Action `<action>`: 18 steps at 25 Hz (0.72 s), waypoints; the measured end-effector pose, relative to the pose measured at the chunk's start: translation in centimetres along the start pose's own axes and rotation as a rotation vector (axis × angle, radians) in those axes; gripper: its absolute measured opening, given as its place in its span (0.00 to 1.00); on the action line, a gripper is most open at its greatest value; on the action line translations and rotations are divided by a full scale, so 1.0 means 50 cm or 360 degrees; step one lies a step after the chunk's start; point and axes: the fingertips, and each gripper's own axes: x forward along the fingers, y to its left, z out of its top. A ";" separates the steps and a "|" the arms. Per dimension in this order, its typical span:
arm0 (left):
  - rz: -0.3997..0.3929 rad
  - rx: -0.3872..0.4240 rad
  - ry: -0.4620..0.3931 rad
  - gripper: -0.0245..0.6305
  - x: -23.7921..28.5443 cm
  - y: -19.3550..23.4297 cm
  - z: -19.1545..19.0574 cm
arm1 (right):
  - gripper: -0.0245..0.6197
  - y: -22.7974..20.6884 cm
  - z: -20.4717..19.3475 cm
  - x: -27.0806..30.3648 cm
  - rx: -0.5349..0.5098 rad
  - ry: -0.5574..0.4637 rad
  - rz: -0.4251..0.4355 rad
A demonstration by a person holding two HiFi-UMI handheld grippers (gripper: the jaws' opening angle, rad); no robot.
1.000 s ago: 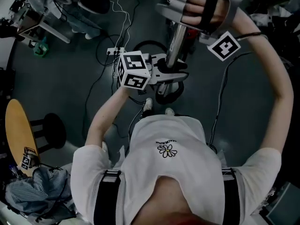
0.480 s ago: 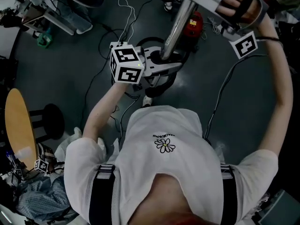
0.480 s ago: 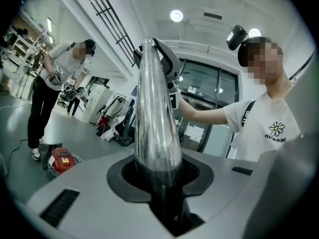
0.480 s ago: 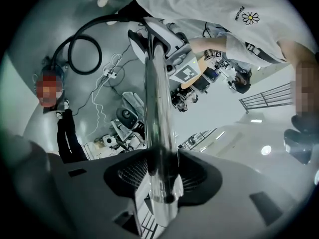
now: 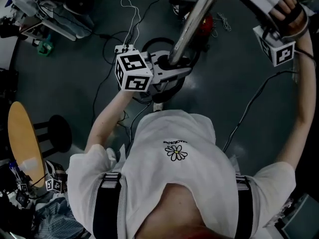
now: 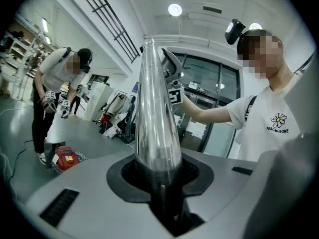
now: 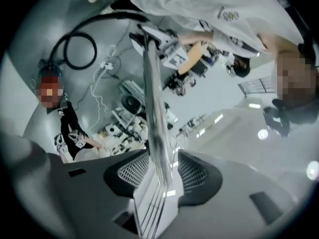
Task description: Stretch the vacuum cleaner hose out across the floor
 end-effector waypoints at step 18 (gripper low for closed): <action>0.0408 -0.0233 -0.0643 0.20 -0.086 0.046 0.146 | 0.30 0.484 0.448 -0.287 0.5358 0.1203 -0.0299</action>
